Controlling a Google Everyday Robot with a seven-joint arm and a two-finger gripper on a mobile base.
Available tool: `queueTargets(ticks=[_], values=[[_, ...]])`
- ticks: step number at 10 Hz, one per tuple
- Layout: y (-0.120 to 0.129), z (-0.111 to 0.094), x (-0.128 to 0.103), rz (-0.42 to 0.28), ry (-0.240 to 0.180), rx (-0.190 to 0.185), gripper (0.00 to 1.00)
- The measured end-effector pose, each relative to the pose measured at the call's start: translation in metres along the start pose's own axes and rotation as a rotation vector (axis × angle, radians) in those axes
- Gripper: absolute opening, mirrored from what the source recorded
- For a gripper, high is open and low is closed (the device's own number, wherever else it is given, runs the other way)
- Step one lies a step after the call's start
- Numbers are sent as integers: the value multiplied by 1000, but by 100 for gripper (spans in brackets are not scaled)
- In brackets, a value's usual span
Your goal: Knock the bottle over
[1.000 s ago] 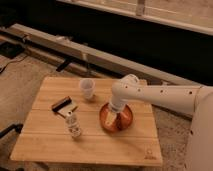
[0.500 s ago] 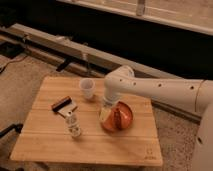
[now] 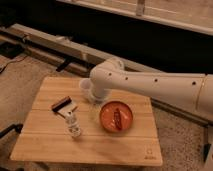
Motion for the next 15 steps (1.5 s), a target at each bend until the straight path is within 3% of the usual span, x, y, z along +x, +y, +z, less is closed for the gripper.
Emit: queueTargets(ticks=[4,7,9,15], values=[[26,41,-38,-91,-29,-60,80],[32,52,-57,-133,-52,-82,80],[29,53,-69,-151,-66,-75,80],[-26,78,-109,-151,-153,11,80]])
